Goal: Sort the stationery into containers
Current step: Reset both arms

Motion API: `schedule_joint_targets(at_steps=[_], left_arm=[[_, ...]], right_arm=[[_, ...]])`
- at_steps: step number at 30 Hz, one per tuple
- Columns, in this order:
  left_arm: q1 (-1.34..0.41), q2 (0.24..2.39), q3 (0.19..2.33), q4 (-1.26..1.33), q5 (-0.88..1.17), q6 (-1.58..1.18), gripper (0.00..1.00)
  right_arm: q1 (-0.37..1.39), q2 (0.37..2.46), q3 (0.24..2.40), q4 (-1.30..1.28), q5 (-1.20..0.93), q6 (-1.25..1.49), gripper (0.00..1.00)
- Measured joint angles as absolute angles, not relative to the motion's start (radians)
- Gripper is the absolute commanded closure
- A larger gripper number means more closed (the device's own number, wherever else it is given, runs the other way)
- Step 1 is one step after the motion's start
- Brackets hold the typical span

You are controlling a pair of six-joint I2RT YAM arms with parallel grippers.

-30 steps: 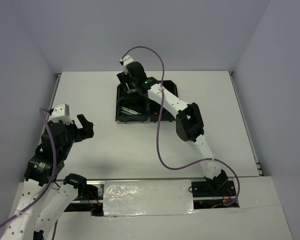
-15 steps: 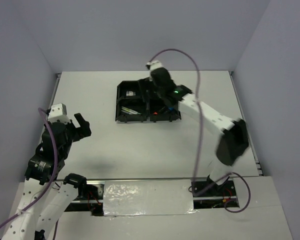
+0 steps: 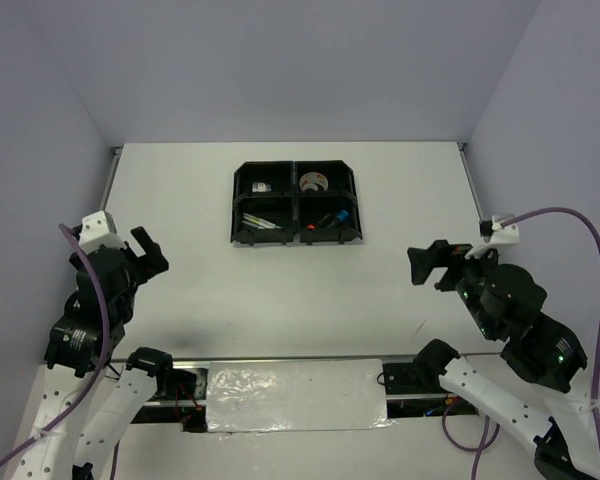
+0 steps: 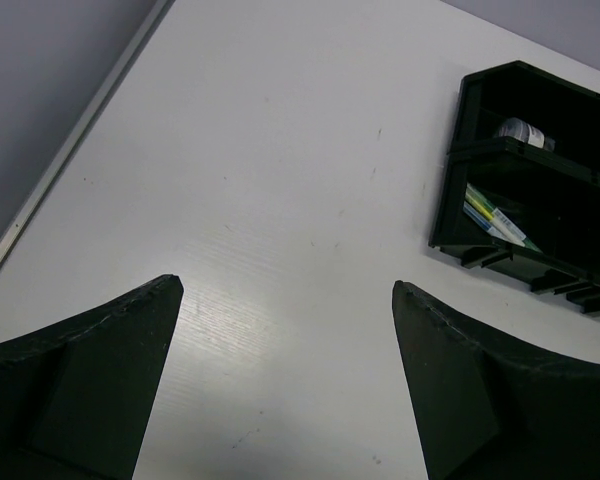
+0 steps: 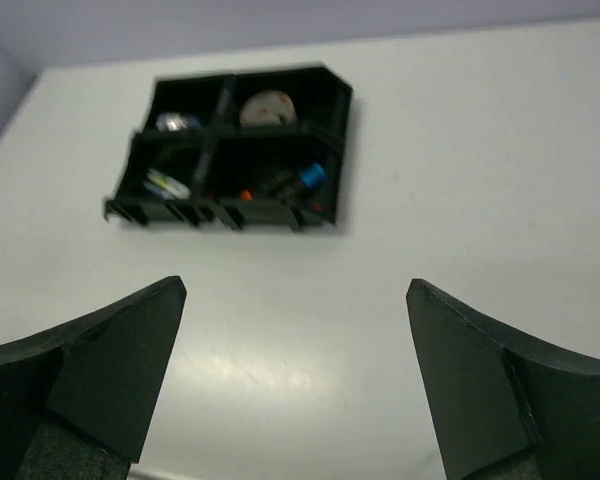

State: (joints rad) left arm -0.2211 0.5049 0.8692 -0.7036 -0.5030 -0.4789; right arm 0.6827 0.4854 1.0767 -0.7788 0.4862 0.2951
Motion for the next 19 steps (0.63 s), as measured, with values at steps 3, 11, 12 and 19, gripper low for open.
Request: schedule_joint_targets(at_steps=[3,11,12,19], left_arm=[[-0.221,0.489,0.873,-0.706,-0.520,-0.479,0.01],[-0.221,0.452,0.873,-0.704,-0.521,-0.479,0.01],[-0.221,0.453,0.873,-0.704,-0.519,-0.479,0.01],[-0.221,0.454,0.873,-0.703,-0.511,-0.478,0.01]], right_arm=[[0.683,0.412,1.066,-0.904,0.500,0.321,0.00],[0.683,0.338,1.069,-0.993,0.514,0.336,0.00],[0.683,0.340,1.069,-0.997,0.515,0.337,0.00],[0.683,0.352,1.069,-1.010,0.520,0.347,0.00]])
